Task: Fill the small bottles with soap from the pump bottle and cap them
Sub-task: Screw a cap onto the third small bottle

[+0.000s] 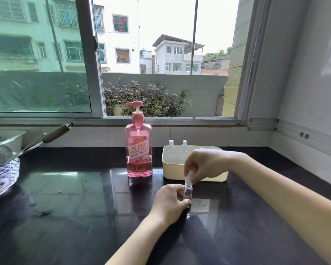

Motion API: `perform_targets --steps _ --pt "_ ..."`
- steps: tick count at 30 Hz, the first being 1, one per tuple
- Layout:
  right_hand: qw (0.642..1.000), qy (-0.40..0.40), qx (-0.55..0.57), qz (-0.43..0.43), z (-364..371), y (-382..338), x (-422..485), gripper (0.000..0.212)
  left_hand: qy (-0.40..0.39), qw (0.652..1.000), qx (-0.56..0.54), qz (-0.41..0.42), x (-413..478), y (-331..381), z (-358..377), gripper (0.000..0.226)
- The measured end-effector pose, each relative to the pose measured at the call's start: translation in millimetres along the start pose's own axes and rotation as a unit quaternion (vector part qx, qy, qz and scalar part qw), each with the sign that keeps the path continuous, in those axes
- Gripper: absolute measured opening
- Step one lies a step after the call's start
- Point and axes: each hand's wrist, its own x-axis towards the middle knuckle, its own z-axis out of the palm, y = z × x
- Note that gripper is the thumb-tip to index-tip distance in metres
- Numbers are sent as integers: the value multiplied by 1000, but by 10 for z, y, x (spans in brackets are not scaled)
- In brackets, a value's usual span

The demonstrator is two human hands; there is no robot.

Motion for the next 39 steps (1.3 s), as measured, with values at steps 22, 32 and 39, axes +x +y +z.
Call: perform_targets --steps 22,32,39 --pt "988 -83 -129 33 22 -166 136 17 -1 1000 18 -4 8 17 -11 25" --pt "987 -88 -90 103 77 -137 117 55 10 1000 25 -8 32 -28 9 12" --pt "988 -74 -118 61 85 -178 88 30 0 1000 22 -9 41 -18 4 13"
